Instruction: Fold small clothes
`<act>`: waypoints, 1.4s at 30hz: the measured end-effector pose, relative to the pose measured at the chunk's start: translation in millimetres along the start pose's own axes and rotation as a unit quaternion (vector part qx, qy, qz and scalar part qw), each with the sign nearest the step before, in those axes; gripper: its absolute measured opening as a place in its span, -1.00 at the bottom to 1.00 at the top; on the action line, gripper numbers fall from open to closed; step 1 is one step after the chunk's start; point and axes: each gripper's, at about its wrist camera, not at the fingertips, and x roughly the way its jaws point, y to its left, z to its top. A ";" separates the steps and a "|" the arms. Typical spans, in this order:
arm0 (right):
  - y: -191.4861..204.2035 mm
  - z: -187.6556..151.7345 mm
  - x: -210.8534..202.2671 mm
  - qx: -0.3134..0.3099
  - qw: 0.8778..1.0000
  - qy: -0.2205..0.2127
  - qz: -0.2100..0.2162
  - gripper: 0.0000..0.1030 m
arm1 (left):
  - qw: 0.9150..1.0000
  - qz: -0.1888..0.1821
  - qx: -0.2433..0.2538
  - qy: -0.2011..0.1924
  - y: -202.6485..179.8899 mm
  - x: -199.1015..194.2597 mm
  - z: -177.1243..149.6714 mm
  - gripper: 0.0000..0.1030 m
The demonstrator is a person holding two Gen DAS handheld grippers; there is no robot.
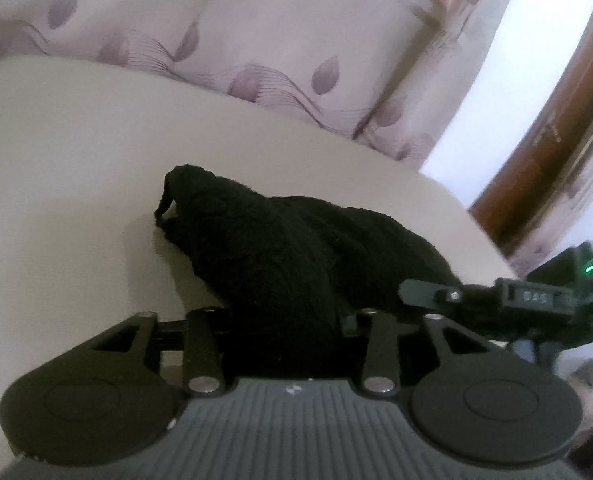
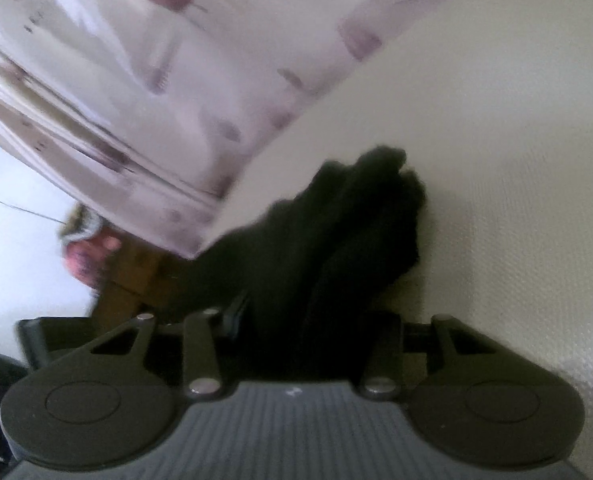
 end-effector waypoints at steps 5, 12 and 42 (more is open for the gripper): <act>20.6 -12.7 -1.3 -0.086 0.993 -0.018 -0.082 0.53 | 0.994 0.081 0.028 -0.073 -7.0 -11.3 -18.4 0.98; 77.8 -63.4 -47.0 -0.247 0.943 -0.149 -0.164 0.91 | 0.962 0.190 0.097 -0.169 -47.1 -45.8 -33.4 1.00; 164.7 -147.9 -121.2 -0.318 0.897 -0.236 -0.194 1.00 | 0.927 0.208 0.152 -0.274 -159.0 -158.5 -32.3 1.00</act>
